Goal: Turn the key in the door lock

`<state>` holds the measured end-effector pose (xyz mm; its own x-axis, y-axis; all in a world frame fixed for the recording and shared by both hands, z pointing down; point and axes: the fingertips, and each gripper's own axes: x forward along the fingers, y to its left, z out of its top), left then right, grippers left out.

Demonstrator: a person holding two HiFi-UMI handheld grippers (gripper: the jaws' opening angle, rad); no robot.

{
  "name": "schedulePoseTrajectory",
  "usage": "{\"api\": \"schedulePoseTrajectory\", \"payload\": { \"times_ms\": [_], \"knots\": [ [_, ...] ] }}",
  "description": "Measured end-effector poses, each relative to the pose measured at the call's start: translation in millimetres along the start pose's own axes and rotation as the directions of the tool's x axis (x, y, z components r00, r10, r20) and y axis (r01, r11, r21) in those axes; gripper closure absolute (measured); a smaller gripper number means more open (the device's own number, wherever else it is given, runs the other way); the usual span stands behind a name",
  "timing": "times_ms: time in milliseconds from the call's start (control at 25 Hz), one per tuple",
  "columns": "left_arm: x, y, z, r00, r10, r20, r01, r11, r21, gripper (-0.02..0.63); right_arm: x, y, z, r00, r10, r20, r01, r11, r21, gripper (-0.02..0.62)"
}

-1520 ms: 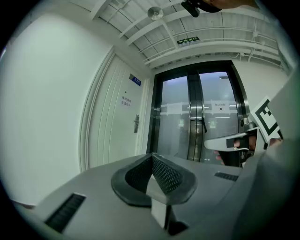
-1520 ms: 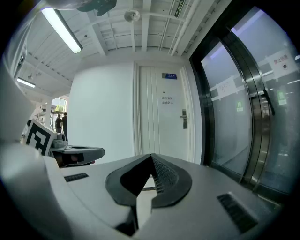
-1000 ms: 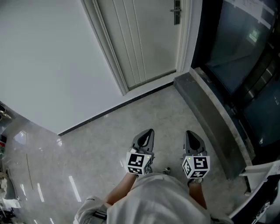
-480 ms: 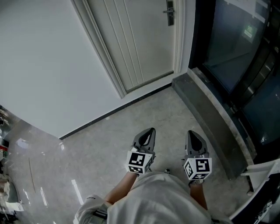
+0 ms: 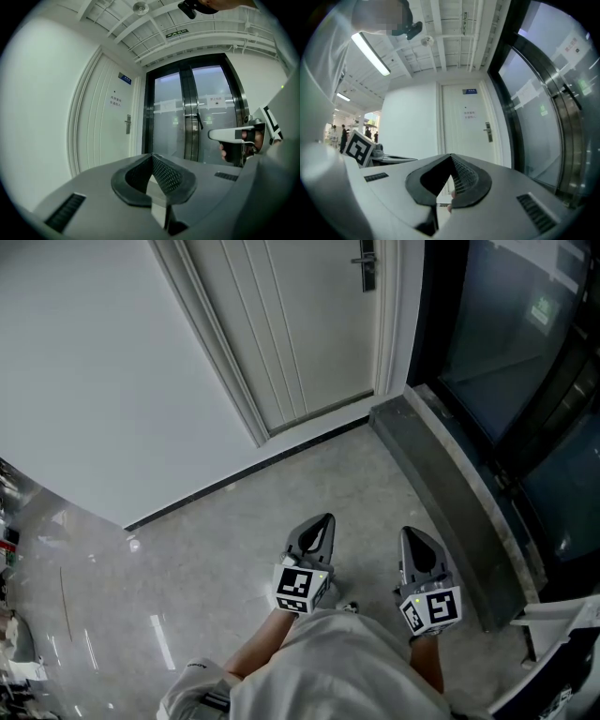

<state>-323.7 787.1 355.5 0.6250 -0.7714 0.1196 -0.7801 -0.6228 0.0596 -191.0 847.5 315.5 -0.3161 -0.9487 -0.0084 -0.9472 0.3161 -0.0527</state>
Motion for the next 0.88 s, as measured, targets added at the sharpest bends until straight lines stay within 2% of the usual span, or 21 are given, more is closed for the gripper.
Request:
{"api": "schedulePoseTrajectory", "payload": {
  "times_ms": [80,160,440,600,720,880],
  "knots": [
    [7,7,-1,1.000,0.009,0.002,-0.009,1.000,-0.002,0.600,11,8,3,0.998,0.060,0.014,-0.059,0.994,-0.087,0.603],
    [16,18,-3,1.000,0.021,-0.002,-0.021,1.000,-0.013,0.600,28,9,-2,0.997,0.076,-0.004,-0.076,0.988,-0.136,0.603],
    [81,61,8,0.998,0.040,0.051,-0.040,0.999,0.013,0.600,97,-16,-15,0.995,0.078,-0.060,-0.085,0.988,-0.125,0.603],
    [129,77,31,0.995,-0.015,0.103,0.013,1.000,0.022,0.600,147,-52,-15,0.993,0.001,-0.115,-0.013,0.995,-0.103,0.603],
    [161,87,40,0.993,-0.052,0.103,0.048,0.998,0.039,0.600,176,-78,-15,0.988,-0.068,-0.140,0.063,0.997,-0.040,0.603],
    [198,104,47,0.991,-0.089,0.097,0.082,0.994,0.074,0.600,211,-99,-13,0.988,-0.081,-0.132,0.085,0.996,0.022,0.603]
  ]
}}
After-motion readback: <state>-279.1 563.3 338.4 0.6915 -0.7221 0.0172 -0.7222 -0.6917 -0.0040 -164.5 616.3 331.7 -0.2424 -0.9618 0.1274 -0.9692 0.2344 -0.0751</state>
